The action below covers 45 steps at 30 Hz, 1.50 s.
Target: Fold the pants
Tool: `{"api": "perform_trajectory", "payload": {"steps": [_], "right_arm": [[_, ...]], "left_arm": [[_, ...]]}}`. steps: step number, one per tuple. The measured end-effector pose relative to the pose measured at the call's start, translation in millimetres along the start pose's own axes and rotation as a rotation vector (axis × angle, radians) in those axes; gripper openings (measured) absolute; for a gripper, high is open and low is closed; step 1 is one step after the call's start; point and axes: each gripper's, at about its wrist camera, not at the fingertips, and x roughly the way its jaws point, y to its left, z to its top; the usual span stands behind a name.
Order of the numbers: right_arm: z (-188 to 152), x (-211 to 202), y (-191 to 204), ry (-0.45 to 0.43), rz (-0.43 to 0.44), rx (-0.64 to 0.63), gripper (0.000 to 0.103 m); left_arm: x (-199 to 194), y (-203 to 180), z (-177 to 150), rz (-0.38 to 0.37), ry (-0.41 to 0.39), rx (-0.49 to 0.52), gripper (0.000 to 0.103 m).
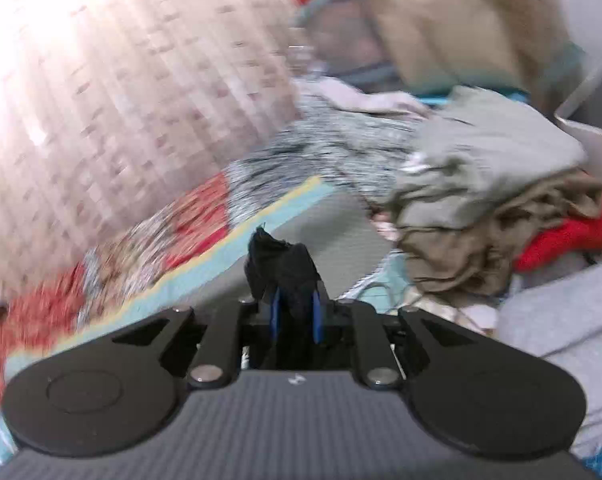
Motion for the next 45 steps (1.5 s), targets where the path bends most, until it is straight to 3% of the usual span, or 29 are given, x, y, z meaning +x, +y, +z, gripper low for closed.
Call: {"api": "perform_trajectory", "payload": {"steps": [5,8,13,17,23,25,27,29,31,32,35,38,41,45], "right_arm": [[23.9,16.6,21.4,-0.004,-0.019,0.103,0.017],[32.3,3.2,30.6,-0.052,0.061,0.179,0.017],[20.2,-33.5,6.0,-0.096,0.180,0.204,0.017],[-37.9,-55.9,-66.5,-0.019,0.130,0.269,0.017],[-149.2,-75.9,-174.5,0.154,-0.128,0.435,0.017],[-172.1,-82.9,-197.3,0.173,-0.179,0.486,0.017],[-179.8,-89.0,-207.2,0.172,-0.158,0.524,0.020],[-176.0,-96.1,-208.9,0.156,-0.159,0.551,0.037],[-165.0,-108.3,-204.0,0.088,-0.240,0.521,0.047],[-157.7,-117.3,-199.1,0.036,-0.304,0.481,0.048],[-142.2,-132.6,-182.4,-0.051,-0.364,0.347,0.047],[-130.2,-135.0,-158.1,-0.075,-0.328,0.218,0.047],[-119.1,-111.8,-130.8,-0.048,-0.225,0.162,0.047],[-116.7,-58.1,-95.7,0.043,-0.105,0.106,0.047]], "left_arm": [[-14.4,-64.4,58.2,-0.040,-0.120,0.065,0.008],[-42.7,-91.4,82.7,-0.082,-0.202,0.079,0.008],[-85.7,-88.7,70.5,-0.114,-0.299,0.146,0.008],[-70.5,-36.5,31.2,-0.064,-0.225,0.096,0.008],[10.5,45.7,-44.6,0.055,0.038,-0.070,0.008],[22.0,54.0,-60.1,0.073,0.057,-0.087,0.008],[21.9,51.8,-63.0,0.082,0.050,-0.088,0.014],[17.2,45.5,-57.4,0.100,0.051,-0.072,0.023],[3.0,40.5,-54.7,0.115,0.027,-0.038,0.032],[-5.0,40.5,-53.2,0.125,0.008,-0.018,0.039],[-35.0,36.6,-50.3,0.124,-0.067,0.017,0.040],[-55.4,28.1,-30.8,0.135,-0.162,0.055,0.041],[-45.6,6.8,11.7,0.164,-0.214,0.119,0.048],[2.2,-28.9,61.4,0.170,-0.245,0.229,0.072]]}}
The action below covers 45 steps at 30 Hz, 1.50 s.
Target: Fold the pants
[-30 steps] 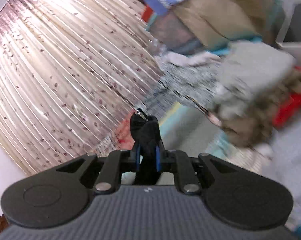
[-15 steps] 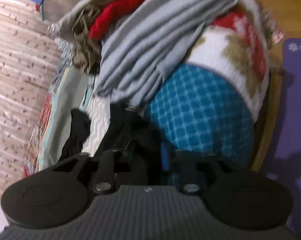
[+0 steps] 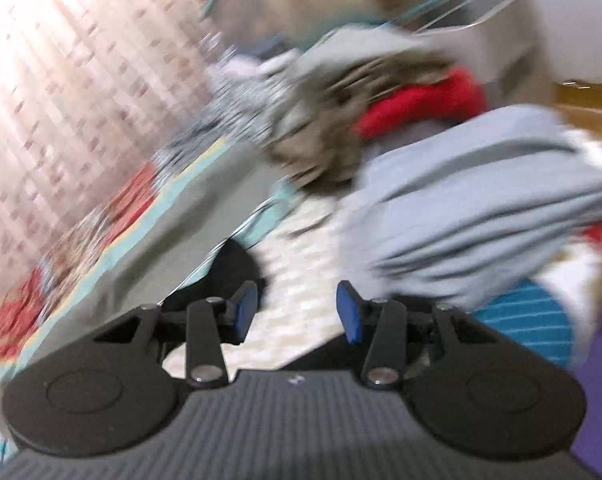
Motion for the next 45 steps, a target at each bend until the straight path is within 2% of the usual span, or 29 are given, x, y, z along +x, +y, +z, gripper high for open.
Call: {"api": "perform_trajectory", "payload": {"steps": [2,5,6,9,12,13,14,15,16,18,21,25,28,30,35,36,37,38,39,41,45], "right_arm": [[-3.0,29.1,18.1,0.051,0.023,-0.027,0.047],[-7.7,67.9,37.0,0.103,0.021,-0.083,0.047],[-7.9,83.2,39.4,0.120,0.016,-0.091,0.047],[-6.8,117.5,42.5,0.166,0.016,-0.065,0.047],[-4.3,142.2,38.9,0.185,-0.005,-0.022,0.048],[-4.0,149.0,37.8,0.193,-0.006,0.011,0.048],[-4.0,152.5,33.0,0.202,0.002,0.048,0.048],[-3.6,161.9,28.2,0.211,0.008,0.098,0.048],[-2.9,165.9,27.1,0.215,0.008,0.128,0.048],[2.5,176.0,27.3,0.206,-0.007,0.165,0.048],[28.8,186.8,41.2,0.152,-0.025,0.121,0.048],[55.2,196.6,68.7,0.137,-0.095,0.127,0.048],[50.3,200.2,85.2,0.200,-0.028,0.172,0.048],[43.6,211.0,95.6,0.247,-0.033,0.174,0.048],[44.0,255.2,109.0,0.291,-0.184,0.099,0.049],[42.9,265.5,110.2,0.300,-0.228,0.070,0.047],[42.3,270.9,108.2,0.294,-0.250,0.045,0.034],[41.6,273.6,111.6,0.274,-0.297,0.003,0.004],[43.0,275.7,113.6,0.274,-0.322,-0.020,0.005],[50.1,263.7,110.1,0.250,-0.262,0.030,0.005],[78.5,192.0,107.5,0.107,-0.006,0.139,0.005]], "left_arm": [[37.4,-14.6,17.0,-0.009,0.007,0.024,0.079],[95.5,-40.8,35.0,0.018,0.033,0.076,0.080],[114.8,-49.8,38.0,0.023,0.043,0.095,0.083],[156.9,-67.5,39.6,0.018,0.069,0.136,0.095],[189.0,-86.8,35.1,-0.007,0.103,0.165,0.095],[196.4,-90.2,32.9,-0.023,0.117,0.165,0.094],[204.2,-95.7,28.5,-0.033,0.133,0.170,0.087],[211.1,-100.3,25.4,-0.028,0.148,0.183,0.071],[217.2,-105.5,20.9,-0.006,0.156,0.204,0.066],[216.7,-111.0,17.0,0.028,0.129,0.249,0.048],[207.1,-103.9,23.1,0.003,0.128,0.214,0.035],[188.5,-91.1,36.8,-0.023,0.115,0.123,0.030],[165.0,-83.3,43.0,-0.081,0.080,0.081,0.029],[149.4,-76.0,46.4,-0.116,0.055,0.052,0.029],[123.1,-58.2,51.5,-0.156,0.035,-0.003,0.029],[119.6,-54.6,51.8,-0.157,0.036,-0.010,0.029],[117.9,-51.7,52.2,-0.159,0.037,-0.015,0.029],[116.2,-49.0,53.1,-0.158,0.038,-0.020,0.029],[115.0,-46.5,54.2,-0.157,0.038,-0.026,0.029],[113.6,-41.8,57.0,-0.158,0.036,-0.044,0.029],[109.9,-33.8,60.3,-0.168,0.022,-0.075,0.029]]}}
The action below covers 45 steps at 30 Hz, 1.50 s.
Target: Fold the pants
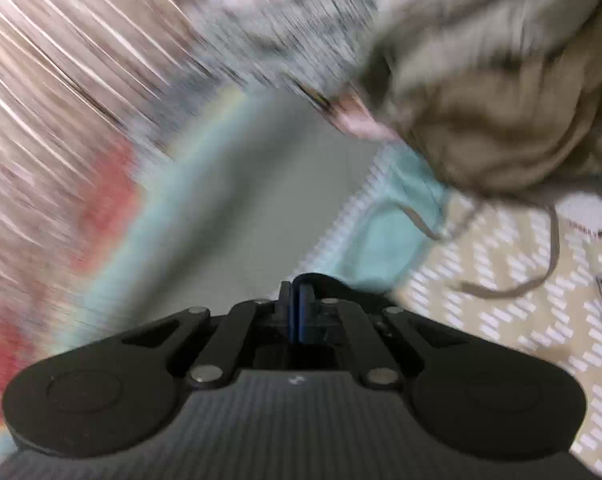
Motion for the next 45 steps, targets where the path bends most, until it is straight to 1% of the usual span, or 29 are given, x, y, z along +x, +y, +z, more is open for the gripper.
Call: {"api": "perform_trajectory", "payload": {"steps": [1,3,6,8,9,10,12,13,15,17,20,22,23,25,26,27,28,30,31,33,35,36,37,38,40,41,42,43,45], "right_arm": [[3.6,-22.4,-3.4,-0.027,0.056,0.014,0.005],[5.5,-61.1,-14.6,-0.077,0.109,0.013,0.005],[-5.1,-99.8,-46.3,-0.117,0.084,-0.021,0.005],[-19.6,-107.0,-74.8,-0.101,0.009,-0.034,0.005],[-27.4,-103.4,-85.5,-0.080,-0.034,-0.046,0.007],[-37.3,-98.3,-97.3,-0.053,-0.104,-0.069,0.010],[-53.3,-91.4,-113.4,-0.033,-0.264,-0.125,0.016],[-58.9,-90.7,-122.8,-0.031,-0.315,-0.124,0.021],[-61.2,-95.7,-135.0,-0.057,-0.313,-0.083,0.020],[-59.1,-98.5,-126.7,-0.086,-0.286,-0.109,0.021],[-48.4,-82.8,-91.3,-0.072,-0.215,-0.201,0.024],[-39.4,-62.5,-72.3,-0.039,-0.194,-0.245,0.043],[-36.6,-50.3,-64.0,-0.026,-0.202,-0.274,0.047],[-31.8,-26.1,-49.8,-0.006,-0.242,-0.347,0.048],[-28.4,-9.5,-45.3,0.016,-0.269,-0.362,0.052],[-24.2,1.3,-44.1,0.040,-0.294,-0.360,0.054],[-22.6,15.5,-46.3,0.070,-0.328,-0.350,0.060],[-21.8,41.3,-52.2,0.141,-0.376,-0.310,0.064],[-24.6,46.5,-53.2,0.143,-0.395,-0.306,0.064],[-31.0,53.0,-50.6,0.125,-0.434,-0.370,0.040],[-33.5,55.6,-47.4,0.128,-0.463,-0.422,0.033],[-31.7,54.1,-44.9,0.115,-0.448,-0.429,0.022],[-28.0,51.0,-40.0,0.094,-0.435,-0.420,0.020],[-21.7,44.8,-36.6,0.051,-0.407,-0.396,0.019],[-6.0,22.7,-33.5,-0.081,-0.276,-0.296,0.019],[-0.4,15.6,-34.9,-0.139,-0.234,-0.251,0.018],[2.4,17.8,-36.2,-0.150,-0.246,-0.235,0.018],[3.3,27.9,-38.4,-0.118,-0.288,-0.235,0.017],[0.0,51.4,-48.5,-0.018,-0.366,-0.227,0.015]], "left_arm": [[-2.7,2.4,0.2,-0.008,-0.006,-0.013,0.029],[-6.8,7.3,1.1,-0.018,-0.016,-0.033,0.029],[-9.5,15.9,0.5,-0.013,-0.014,-0.056,0.029],[-8.7,20.5,-1.2,-0.012,-0.001,-0.070,0.029],[-7.7,22.1,-2.3,-0.016,0.009,-0.075,0.029],[-6.8,22.4,-3.5,-0.013,0.015,-0.074,0.029],[-5.5,20.3,-5.9,-0.002,0.020,-0.058,0.029],[-5.0,19.2,-6.8,-0.002,0.023,-0.055,0.029],[-4.1,16.4,-8.0,0.002,0.026,-0.045,0.029],[-4.5,14.3,-8.3,0.007,0.022,-0.037,0.029],[-4.6,12.6,-8.0,0.007,0.017,-0.038,0.029],[-4.4,11.9,-8.8,0.009,0.014,-0.038,0.029],[-3.9,11.8,-9.2,0.010,0.014,-0.038,0.029],[-2.9,12.1,-9.2,0.012,0.017,-0.039,0.029],[-2.4,12.6,-9.1,0.013,0.018,-0.039,0.029],[-2.2,12.6,-8.9,0.014,0.020,-0.039,0.029],[-1.9,12.9,-8.6,0.015,0.021,-0.039,0.029],[-0.9,13.4,-7.6,0.015,0.023,-0.037,0.029],[-0.3,13.2,-7.3,0.015,0.023,-0.035,0.029],[1.5,12.6,-6.0,0.016,0.024,-0.030,0.029],[4.5,11.3,-3.4,0.022,0.021,-0.021,0.029],[6.1,10.6,-1.3,0.025,0.019,-0.018,0.029],[7.7,10.6,1.8,0.025,0.016,-0.020,0.029],[9.1,10.9,5.4,0.019,0.010,-0.027,0.029],[12.5,10.3,10.4,0.000,-0.010,-0.044,0.029],[16.7,8.2,10.5,0.003,-0.016,-0.039,0.029],[23.0,5.7,9.2,0.017,-0.013,-0.025,0.029],[30.6,4.3,7.8,0.034,-0.005,-0.012,0.029],[49.8,4.8,2.8,0.069,0.027,-0.013,0.029]]}}
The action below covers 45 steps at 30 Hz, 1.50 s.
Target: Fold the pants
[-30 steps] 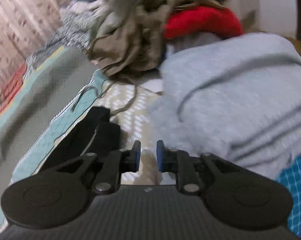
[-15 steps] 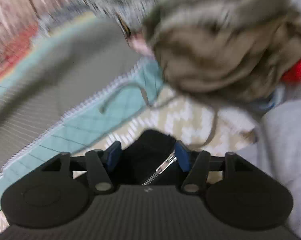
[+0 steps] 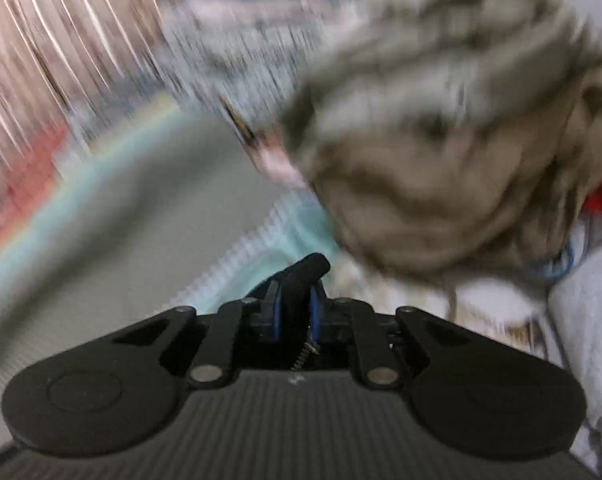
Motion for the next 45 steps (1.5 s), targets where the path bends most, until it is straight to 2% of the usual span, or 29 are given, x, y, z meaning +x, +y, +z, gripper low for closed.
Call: {"api": "perform_trajectory", "payload": {"steps": [1,4,8,12,17,20,22,23,24,25,26,27,30,33,36,38,41,45], "right_arm": [[-2.2,5.4,-3.5,0.018,-0.002,0.029,0.014],[-2.5,-2.3,-15.0,0.009,0.077,0.140,0.014],[7.1,-30.6,-19.5,-0.017,0.162,0.182,0.014],[7.4,-81.5,-38.0,-0.073,0.288,0.227,0.014],[-22.0,-156.5,-100.2,-0.151,0.433,0.278,0.014],[-60.3,-192.3,-160.7,-0.194,0.479,0.330,0.014],[-88.5,-207.5,-206.8,-0.193,0.478,0.367,0.014],[-105.3,-207.2,-226.4,-0.168,0.456,0.383,0.018],[-122.6,-204.8,-246.0,-0.126,0.391,0.398,0.024],[-135.8,-203.8,-260.4,-0.091,0.312,0.416,0.039],[-149.4,-202.3,-276.2,-0.072,0.209,0.452,0.046],[-157.7,-204.0,-286.4,-0.078,0.153,0.487,0.047],[-163.1,-217.3,-296.2,-0.140,0.134,0.554,0.046],[-143.6,-237.8,-261.1,-0.221,0.180,0.435,0.046],[-125.5,-260.3,-194.4,-0.282,0.300,0.241,0.046],[-122.5,-268.1,-148.2,-0.266,0.418,0.121,0.046],[-140.8,-267.6,-40.5,-0.092,0.684,-0.113,0.047],[-213.4,-282.2,108.8,0.180,0.983,-0.521,0.047]], "left_arm": [[6.8,0.9,-1.5,0.010,0.017,-0.012,0.029],[6.4,2.8,-4.4,-0.006,0.022,-0.046,0.029],[-26.3,-2.1,-2.9,-0.063,-0.020,-0.031,0.029],[-74.1,-0.8,-11.5,-0.116,-0.068,-0.022,0.029],[-135.8,24.4,-50.0,-0.178,-0.110,-0.029,0.029],[-167.8,51.4,-89.0,-0.201,-0.120,-0.037,0.031],[-182.6,69.1,-116.7,-0.206,-0.111,-0.044,0.038],[-187.3,78.5,-130.4,-0.197,-0.092,-0.046,0.046],[-190.3,89.2,-144.8,-0.176,-0.060,-0.060,0.056],[-191.4,98.9,-156.7,-0.163,-0.030,-0.078,0.059],[-192.5,111.1,-169.1,-0.153,0.002,-0.104,0.060],[-193.7,120.9,-177.7,-0.146,0.024,-0.134,0.060],[-200.9,143.8,-192.6,-0.181,0.043,-0.238,0.060],[-209.9,145.3,-192.0,-0.198,0.027,-0.242,0.060],[-217.6,142.0,-187.0,-0.226,-0.003,-0.221,0.063],[-218.5,140.3,-187.6,-0.249,-0.008,-0.222,0.067],[-220.0,140.0,-198.6,-0.299,-0.007,-0.236,0.069],[-220.0,140.3,-207.9,-0.379,-0.018,-0.244,0.074]]}}
